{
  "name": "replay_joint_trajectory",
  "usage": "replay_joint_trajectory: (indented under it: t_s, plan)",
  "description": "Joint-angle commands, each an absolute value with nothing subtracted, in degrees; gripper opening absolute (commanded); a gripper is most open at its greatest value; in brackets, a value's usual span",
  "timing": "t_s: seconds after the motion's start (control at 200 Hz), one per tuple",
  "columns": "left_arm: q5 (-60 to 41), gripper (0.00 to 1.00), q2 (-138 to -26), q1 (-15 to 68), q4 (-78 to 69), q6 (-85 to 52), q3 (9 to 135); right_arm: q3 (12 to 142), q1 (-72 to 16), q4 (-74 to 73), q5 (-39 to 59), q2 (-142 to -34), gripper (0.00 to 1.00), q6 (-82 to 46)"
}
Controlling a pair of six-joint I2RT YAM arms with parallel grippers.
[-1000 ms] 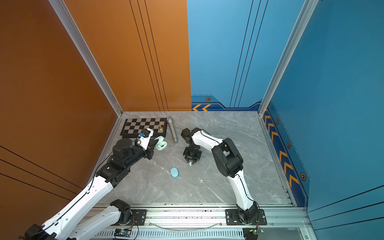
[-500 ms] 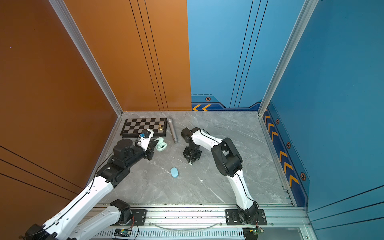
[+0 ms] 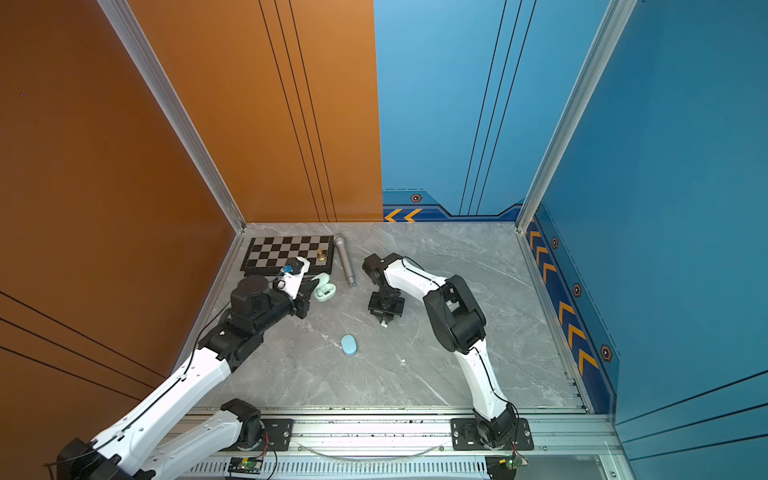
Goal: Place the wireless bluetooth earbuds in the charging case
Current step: 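Carry the mint earbud with the right gripper over the case held by the left gripper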
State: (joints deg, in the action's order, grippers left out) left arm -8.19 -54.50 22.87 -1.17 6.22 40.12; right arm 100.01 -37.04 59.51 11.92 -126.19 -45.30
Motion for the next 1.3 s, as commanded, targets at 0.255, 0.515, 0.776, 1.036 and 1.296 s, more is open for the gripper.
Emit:
replay_joint_trajectory:
  t_s: [0.255,0.515,0.776,1.036,1.296]
  plan:
    - [-19.35,0.0,-67.3,22.68,-10.01,5.81,45.01,89.24,-30.37,51.33,20.27,-105.69,0.05,-25.74]
    - [-24.63,0.0,-73.88,23.79,-12.56,9.61,49.05,89.02,-26.02,49.59,36.2,-98.3,0.05,-14.88]
    - [-29.14,0.0,-76.71,24.95,-12.5,11.77,52.01,89.91,-26.09,46.92,47.11,-94.53,0.05,-13.16]
    - [-32.03,0.0,-78.64,26.84,-12.5,12.39,54.55,93.09,-27.42,42.8,49.22,-94.83,0.06,-16.03]
    - [-33.75,0.0,-78.84,27.95,-12.44,12.33,55.71,94.75,-27.94,42.05,49.53,-96.02,0.06,-16.55]
